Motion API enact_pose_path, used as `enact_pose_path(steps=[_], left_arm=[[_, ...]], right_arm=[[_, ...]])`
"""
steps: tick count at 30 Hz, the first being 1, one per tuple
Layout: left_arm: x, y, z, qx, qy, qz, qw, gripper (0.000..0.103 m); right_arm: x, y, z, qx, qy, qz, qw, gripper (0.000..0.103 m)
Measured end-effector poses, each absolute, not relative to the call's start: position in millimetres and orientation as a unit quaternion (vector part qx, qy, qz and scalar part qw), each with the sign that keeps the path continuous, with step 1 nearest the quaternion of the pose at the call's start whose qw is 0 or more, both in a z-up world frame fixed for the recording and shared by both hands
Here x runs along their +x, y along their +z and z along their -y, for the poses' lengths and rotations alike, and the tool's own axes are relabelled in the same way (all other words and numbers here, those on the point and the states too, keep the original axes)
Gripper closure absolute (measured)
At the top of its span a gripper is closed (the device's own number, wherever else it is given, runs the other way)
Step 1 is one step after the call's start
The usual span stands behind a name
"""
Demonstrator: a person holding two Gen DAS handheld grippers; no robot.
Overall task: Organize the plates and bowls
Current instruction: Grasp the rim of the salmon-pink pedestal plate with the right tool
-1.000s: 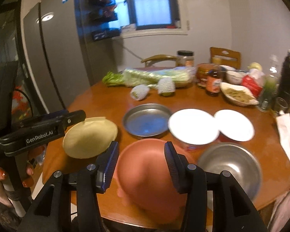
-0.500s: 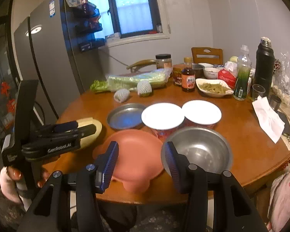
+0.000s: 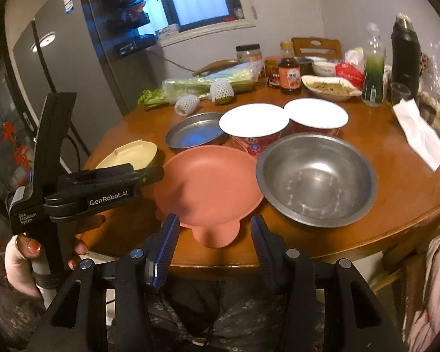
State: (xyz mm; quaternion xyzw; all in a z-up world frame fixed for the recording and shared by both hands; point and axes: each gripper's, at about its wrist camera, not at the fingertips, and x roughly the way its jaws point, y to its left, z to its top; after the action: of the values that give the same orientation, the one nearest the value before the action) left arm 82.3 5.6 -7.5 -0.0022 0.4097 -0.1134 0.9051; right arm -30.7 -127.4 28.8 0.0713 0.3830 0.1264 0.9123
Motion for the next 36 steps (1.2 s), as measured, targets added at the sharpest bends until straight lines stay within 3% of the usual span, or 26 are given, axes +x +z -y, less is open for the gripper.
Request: enact_pose_path(steps=[27,32,36], left_arm=[[102,-39,12,0.018,-0.106,-0.435,0.894,0.043],[102,-42,16,0.019,-0.105,-0.436,0.894,0.043],[100,-43,15,0.021,-0.097,-0.432,0.896,0.05]], right_arm=[[16,-13,133,0.127,0.1,-0.43,0.888,0.051],[22,-18,131,0.114,0.104,-0.426,0.892,0.06],[24,-19,129,0.099,0.103,-0.421,0.896,0.061]])
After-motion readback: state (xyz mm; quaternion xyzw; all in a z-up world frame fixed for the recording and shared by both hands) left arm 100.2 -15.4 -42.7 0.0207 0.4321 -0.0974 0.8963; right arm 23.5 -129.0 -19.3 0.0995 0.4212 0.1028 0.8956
